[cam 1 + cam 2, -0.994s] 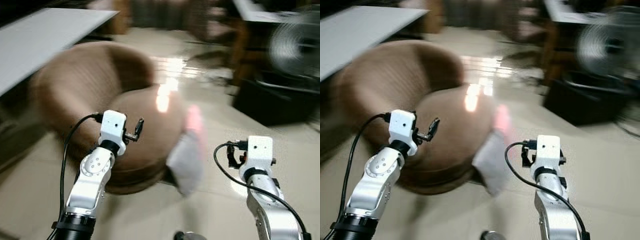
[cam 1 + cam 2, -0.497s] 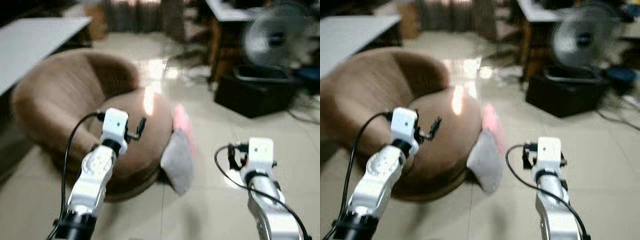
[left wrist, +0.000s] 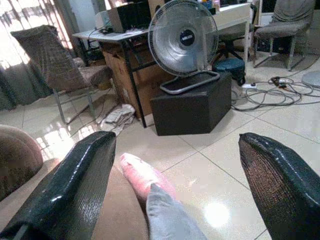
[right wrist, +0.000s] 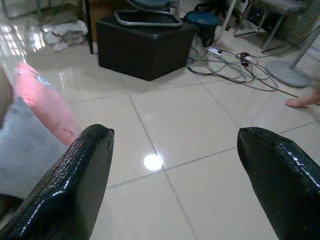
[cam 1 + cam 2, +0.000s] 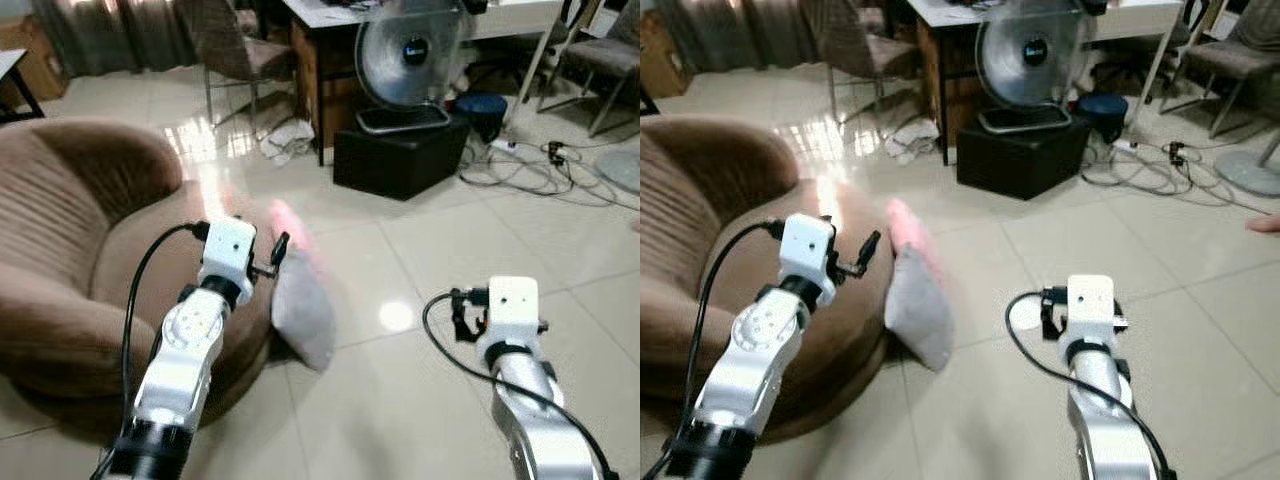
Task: Move the pillow to the sofa from floor
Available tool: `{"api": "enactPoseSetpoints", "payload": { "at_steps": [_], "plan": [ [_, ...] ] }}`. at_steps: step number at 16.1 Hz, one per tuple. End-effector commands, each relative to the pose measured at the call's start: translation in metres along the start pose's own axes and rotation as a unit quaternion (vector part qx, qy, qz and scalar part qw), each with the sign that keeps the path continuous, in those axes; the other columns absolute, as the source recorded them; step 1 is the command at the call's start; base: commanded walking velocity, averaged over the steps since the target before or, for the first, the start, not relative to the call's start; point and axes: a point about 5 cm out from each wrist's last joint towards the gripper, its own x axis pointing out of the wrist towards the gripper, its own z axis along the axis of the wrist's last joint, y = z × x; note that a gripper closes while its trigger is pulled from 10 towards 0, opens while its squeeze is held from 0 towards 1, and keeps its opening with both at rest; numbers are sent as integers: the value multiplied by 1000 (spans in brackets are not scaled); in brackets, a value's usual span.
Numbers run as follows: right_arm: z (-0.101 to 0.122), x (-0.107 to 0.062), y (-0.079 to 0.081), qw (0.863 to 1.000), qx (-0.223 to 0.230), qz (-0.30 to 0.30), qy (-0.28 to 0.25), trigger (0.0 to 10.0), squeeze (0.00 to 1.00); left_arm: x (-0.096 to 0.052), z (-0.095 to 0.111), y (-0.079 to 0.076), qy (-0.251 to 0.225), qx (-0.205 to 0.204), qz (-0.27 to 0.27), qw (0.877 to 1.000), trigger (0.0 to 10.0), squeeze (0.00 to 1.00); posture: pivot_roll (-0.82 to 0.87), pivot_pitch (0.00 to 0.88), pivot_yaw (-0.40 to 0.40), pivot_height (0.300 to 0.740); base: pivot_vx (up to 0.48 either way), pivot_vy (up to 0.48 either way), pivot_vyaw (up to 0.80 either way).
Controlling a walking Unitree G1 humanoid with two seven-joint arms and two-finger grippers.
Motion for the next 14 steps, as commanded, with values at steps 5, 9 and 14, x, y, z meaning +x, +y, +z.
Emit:
{"api": "enactPoseSetpoints", "payload": {
  "at_steps": [5, 9, 14],
  "plan": [
    [4, 4, 4, 1000, 6, 22, -16, 10000, 0, -4, -9, 6, 2, -1, -11, 1000, 10000, 0, -56, 0, 52, 740, 128, 0, -320],
    [5, 7, 5, 998, -38, 32, -41, 10000, 0, -14, -22, 8, 18, 0, -19, 1000, 10000, 0, -49, 0, 45, 740, 348, 0, -200],
    [1, 5, 12, 995, -45, 64, -59, 10000, 0, -24, -40, 12, 42, -15, -2, 999, 10000, 0, -48, 0, 42, 740, 382, 0, 0]
  ]
}}
